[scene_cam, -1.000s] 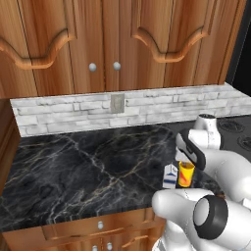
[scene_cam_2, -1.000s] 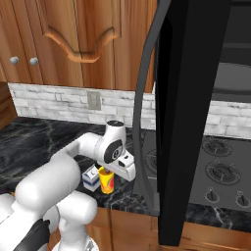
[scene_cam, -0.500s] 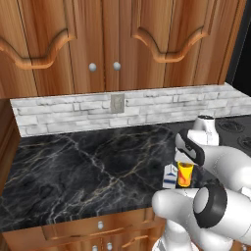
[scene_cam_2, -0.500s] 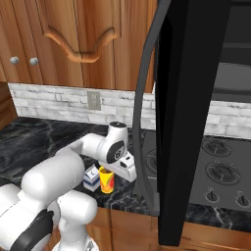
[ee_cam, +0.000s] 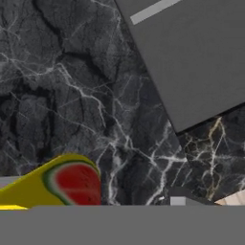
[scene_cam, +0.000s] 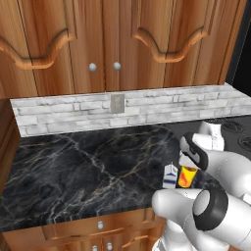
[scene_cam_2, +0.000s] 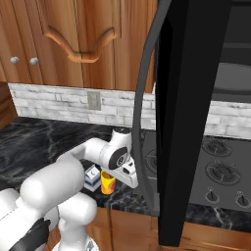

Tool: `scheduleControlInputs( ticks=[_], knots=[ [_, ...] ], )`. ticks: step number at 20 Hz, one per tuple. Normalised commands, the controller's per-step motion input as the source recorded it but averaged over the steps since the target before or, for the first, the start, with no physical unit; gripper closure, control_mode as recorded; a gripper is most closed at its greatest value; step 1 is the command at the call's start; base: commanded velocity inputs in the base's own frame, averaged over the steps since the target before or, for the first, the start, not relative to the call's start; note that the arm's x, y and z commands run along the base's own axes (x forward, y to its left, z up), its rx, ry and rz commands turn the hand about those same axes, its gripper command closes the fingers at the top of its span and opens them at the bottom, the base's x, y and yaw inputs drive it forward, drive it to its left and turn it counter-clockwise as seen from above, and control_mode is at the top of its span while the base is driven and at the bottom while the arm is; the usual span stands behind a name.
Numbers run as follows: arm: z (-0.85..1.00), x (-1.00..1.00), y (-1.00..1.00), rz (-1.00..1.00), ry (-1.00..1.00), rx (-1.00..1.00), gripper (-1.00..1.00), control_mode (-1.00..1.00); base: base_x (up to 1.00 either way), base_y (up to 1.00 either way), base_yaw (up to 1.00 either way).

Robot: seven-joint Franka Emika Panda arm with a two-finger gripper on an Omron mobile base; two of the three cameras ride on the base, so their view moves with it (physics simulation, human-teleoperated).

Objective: Place the microwavable item in the microwave. Then, close the microwave door and press the start button.

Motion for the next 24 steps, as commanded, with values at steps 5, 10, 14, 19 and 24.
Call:
scheduleControlInputs(
  ticks=[5, 10, 14, 19, 24],
  knots=[
    [-0.23, -0.05, 0.00, 0.00, 0.00, 0.00, 1.00, -1.00, 0.00, 0.00, 0.00],
    [-0.19, 0.00, 0.11, 0.00, 0.07, 0.00, 1.00, -1.00, 0.00, 0.00, 0.00],
    [-0.06, -0.04, 0.03, 0.00, 0.02, 0.00, 1.00, -1.00, 0.00, 0.00, 0.00],
    [0.14, -0.39, 0.00, -0.09, -0.06, 0.00, 1.00, -1.00, 0.00, 0.00, 0.00],
    [0.46, -0.51, 0.00, -0.15, -0.05, 0.00, 1.00, -1.00, 0.00, 0.00, 0.00]
  ],
)
